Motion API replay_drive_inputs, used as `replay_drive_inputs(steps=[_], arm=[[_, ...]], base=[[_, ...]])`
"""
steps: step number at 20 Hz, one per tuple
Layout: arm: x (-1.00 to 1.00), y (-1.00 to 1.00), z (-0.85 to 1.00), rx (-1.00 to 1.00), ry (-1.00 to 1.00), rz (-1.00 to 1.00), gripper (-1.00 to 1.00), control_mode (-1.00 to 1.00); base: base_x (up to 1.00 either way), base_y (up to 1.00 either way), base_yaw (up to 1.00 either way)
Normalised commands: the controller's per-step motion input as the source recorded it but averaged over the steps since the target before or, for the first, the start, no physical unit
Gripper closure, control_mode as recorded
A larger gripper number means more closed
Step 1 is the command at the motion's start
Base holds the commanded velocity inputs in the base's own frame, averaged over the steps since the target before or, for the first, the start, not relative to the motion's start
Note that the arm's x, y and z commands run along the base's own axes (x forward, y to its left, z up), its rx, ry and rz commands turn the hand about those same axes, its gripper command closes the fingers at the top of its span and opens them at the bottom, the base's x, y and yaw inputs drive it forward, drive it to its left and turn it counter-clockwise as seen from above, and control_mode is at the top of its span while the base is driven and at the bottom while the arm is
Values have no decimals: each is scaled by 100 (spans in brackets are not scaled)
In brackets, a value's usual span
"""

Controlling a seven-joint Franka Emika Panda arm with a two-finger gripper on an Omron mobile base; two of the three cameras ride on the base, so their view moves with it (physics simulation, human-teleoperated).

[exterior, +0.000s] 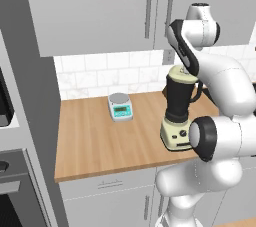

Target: Close the lid blender by securely placing the lid on top.

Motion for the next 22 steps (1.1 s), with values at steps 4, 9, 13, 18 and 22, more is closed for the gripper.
replay_drive_inputs(steps=[4,9,13,18,22], arm=[[16,-1,3,3,-10,-1,100,-100],[17,-1,5,4,-10,-6,100,-100],[15,0,0,0,0,-1,100,-100],[1,0,-11,-10,1,0,100,-100],[-3,0,-11,-6,1,0,100,-100]], base=[[0,0,0],[0,0,0],[0,0,0],[0,0,0],[0,0,0]])
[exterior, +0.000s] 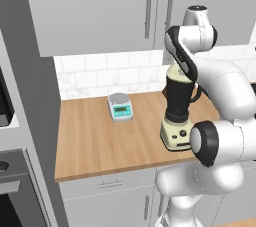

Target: Close the lid blender by securely placing the lid on top.

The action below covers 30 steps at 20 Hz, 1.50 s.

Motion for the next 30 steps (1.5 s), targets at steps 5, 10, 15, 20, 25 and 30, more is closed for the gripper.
replay_drive_inputs(steps=[5,10,15,20,25,30], arm=[[-6,0,-6,0,4,0,100,-100],[-21,-9,-14,6,3,-3,100,-100],[-6,-7,-10,11,4,-10,100,-100],[-4,0,-21,-1,4,0,100,-100],[-10,0,-33,-2,6,0,100,-100],[0,0,-4,0,2,0,100,-100]], base=[[0,0,0],[0,0,0],[0,0,0],[0,0,0],[0,0,0],[0,0,0]])
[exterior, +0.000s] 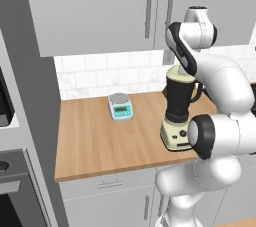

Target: Close the lid blender by securely placing the lid on top.

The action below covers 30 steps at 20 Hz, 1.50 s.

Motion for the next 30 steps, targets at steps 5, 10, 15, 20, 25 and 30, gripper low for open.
replay_drive_inputs(steps=[5,10,15,20,25,30], arm=[[0,0,-15,3,0,0,100,-100],[8,0,0,4,-1,-1,100,-100],[8,-2,0,5,-3,-7,100,-100],[0,-9,-2,2,-1,-3,100,-100],[0,-15,-9,3,-4,-4,100,-100],[0,0,-18,1,1,-1,100,-100]], base=[[0,0,0],[0,0,0],[0,0,0],[0,0,0],[0,0,0],[0,0,0]])
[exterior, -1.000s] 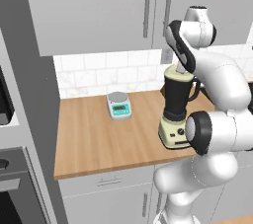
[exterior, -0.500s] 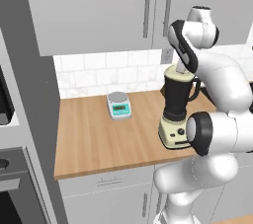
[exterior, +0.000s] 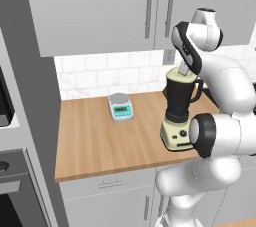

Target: Close the lid blender by securely placing the lid on top.

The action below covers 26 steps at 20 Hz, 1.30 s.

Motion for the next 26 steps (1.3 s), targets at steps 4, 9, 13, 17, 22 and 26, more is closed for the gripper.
replay_drive_inputs(steps=[4,9,13,17,22,26], arm=[[0,0,-18,0,0,0,100,-100],[0,0,-2,0,0,0,-100,-100],[0,0,0,0,-1,0,-100,-100],[0,0,0,0,-4,0,-100,-100],[0,0,2,0,-6,-1,-100,-100],[0,0,0,0,-6,-1,-100,-100]], base=[[0,0,0],[0,0,0],[0,0,0],[0,0,0],[0,0,0],[0,0,0]])
